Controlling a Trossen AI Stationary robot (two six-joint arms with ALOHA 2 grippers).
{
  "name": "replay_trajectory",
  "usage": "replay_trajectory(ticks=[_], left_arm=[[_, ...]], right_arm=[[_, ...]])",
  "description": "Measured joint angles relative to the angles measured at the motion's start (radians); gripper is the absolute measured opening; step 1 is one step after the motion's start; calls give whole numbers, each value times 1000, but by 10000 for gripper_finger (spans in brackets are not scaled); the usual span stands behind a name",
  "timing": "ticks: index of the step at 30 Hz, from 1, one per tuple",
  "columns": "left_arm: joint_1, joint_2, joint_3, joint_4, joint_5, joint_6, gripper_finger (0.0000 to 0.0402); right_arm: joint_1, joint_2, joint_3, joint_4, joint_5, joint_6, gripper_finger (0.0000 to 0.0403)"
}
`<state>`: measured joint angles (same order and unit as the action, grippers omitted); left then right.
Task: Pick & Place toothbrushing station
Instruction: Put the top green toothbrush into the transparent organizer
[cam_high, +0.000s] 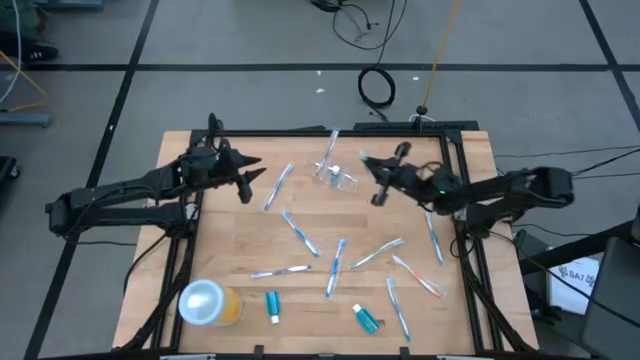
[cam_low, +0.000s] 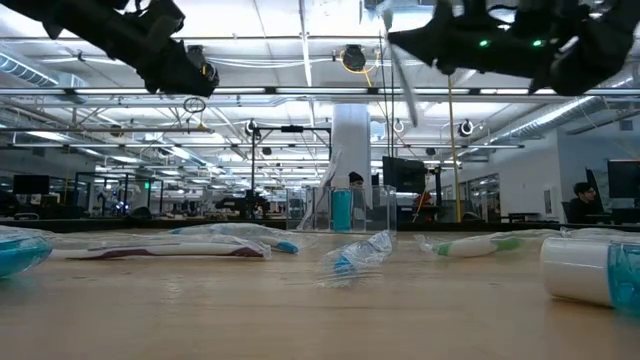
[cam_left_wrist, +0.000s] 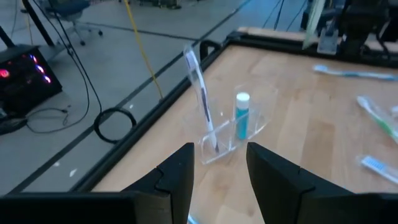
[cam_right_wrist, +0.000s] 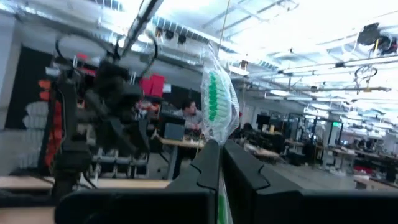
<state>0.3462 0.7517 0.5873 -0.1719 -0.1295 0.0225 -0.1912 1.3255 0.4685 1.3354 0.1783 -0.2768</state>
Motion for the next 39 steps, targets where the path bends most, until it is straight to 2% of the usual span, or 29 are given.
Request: replay_trajectory(ticks=[9,15,20,26,35,39], left_arm=[[0,0,0,-16,0,0,152],[0,0,0,-17,0,5,152],[-1,0,0,-19,0,6,152],[-1,0,0,-20,0,6,152],[0,0,0,-36,1,4,152],[0,0,0,-36,1,5,152]], right_arm=[[-87,317,187,2,11,48,4],[-105,439,232,35,174,184,4],[-87,477,232,13,324,194,4],[-62,488,231,-47,404,254,4],[-72,488,230,-234,397,281,4],[-80,488,230,-240,397,265,4]])
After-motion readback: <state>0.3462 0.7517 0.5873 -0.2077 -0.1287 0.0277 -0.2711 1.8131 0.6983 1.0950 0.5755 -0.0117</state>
